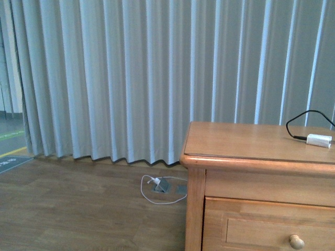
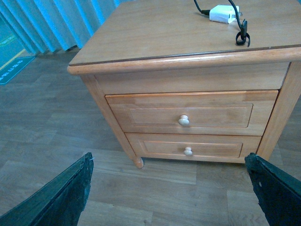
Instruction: Place pink marker in drawer with both arms
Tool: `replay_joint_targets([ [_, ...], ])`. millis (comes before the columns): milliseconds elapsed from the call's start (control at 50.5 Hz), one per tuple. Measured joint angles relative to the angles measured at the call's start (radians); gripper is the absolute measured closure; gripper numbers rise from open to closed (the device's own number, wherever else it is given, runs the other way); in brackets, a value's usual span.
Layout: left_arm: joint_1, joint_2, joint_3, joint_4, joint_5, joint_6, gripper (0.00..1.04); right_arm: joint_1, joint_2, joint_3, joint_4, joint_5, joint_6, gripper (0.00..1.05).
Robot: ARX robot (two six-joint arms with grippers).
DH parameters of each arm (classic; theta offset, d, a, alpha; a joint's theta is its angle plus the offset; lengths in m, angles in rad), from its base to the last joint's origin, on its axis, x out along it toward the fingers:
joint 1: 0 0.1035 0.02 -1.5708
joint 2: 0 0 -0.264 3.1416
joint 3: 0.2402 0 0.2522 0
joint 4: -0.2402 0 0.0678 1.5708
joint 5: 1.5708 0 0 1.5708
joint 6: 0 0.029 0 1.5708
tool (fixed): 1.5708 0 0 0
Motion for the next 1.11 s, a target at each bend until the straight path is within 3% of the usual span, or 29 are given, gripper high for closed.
replay_joint_targets([
  [40, 0.000, 0.000, 0.000, 0.000, 0.000, 0.000, 0.06, 0.002, 0.002, -0.007, 0.014, 0.014, -0.006, 0.09],
  [99, 0.000, 0.000, 0.000, 0.000, 0.000, 0.000, 0.06, 0.030, -0.035, -0.092, 0.191, 0.124, -0.042, 0.19],
  [218, 0.000, 0.000, 0.000, 0.000, 0.000, 0.000, 0.06, 0.072, -0.115, -0.211, 0.391, 0.205, -0.071, 0.38],
  [376, 0.000, 0.000, 0.000, 0.000, 0.000, 0.000, 0.06, 0.122, -0.177, -0.303, 0.420, 0.247, -0.085, 0.67],
  [475, 0.000, 0.000, 0.000, 0.000, 0.000, 0.000, 0.06, 0.207, -0.212, -0.349, 0.421, 0.359, -0.089, 0.85],
  [575, 0.000, 0.000, 0.000, 0.000, 0.000, 0.000, 0.06, 0.241, -0.248, -0.379, 0.425, 0.359, -0.092, 1.03],
  [1109, 0.000, 0.000, 0.000, 0.000, 0.000, 0.000, 0.06, 0.243, -0.390, -0.483, 0.391, 0.366, -0.094, 1.03],
])
